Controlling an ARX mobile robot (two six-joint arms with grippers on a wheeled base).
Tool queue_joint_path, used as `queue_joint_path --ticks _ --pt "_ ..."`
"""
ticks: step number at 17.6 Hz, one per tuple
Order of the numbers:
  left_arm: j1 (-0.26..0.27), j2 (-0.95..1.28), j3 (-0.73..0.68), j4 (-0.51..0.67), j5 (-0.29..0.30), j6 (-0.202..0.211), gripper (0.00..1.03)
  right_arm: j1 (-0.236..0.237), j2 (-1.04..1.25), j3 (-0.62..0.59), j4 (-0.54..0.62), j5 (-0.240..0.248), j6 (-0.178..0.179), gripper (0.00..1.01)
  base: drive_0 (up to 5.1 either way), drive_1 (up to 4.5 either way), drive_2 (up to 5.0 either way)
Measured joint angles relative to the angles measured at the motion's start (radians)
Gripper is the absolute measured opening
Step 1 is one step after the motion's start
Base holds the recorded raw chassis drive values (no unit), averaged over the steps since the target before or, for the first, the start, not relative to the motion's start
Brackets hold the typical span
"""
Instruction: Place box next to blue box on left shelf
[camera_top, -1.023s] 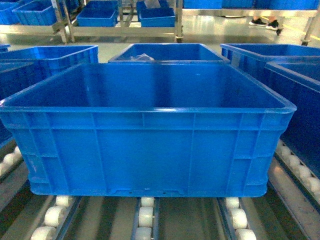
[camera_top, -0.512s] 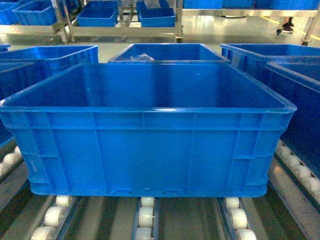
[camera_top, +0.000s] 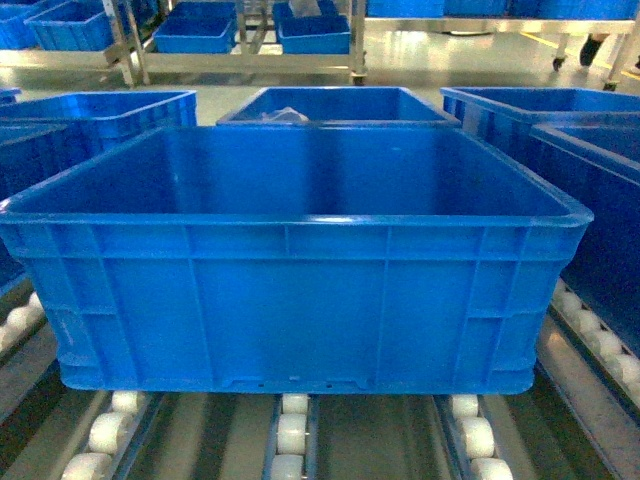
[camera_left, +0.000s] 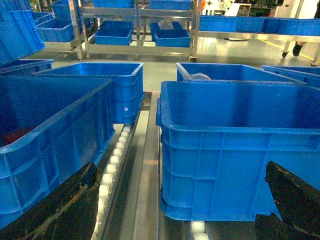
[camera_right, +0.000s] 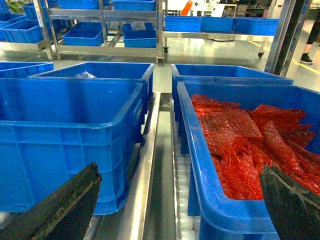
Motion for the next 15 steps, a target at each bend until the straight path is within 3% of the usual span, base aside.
queue_joint_path --ticks 15 --pt "0.000 0.000 0.000 0.000 0.000 0.000 0.98 0.000 0.000 0.000 0.000 0.000 0.000 0.98 0.0 0.00 0.0"
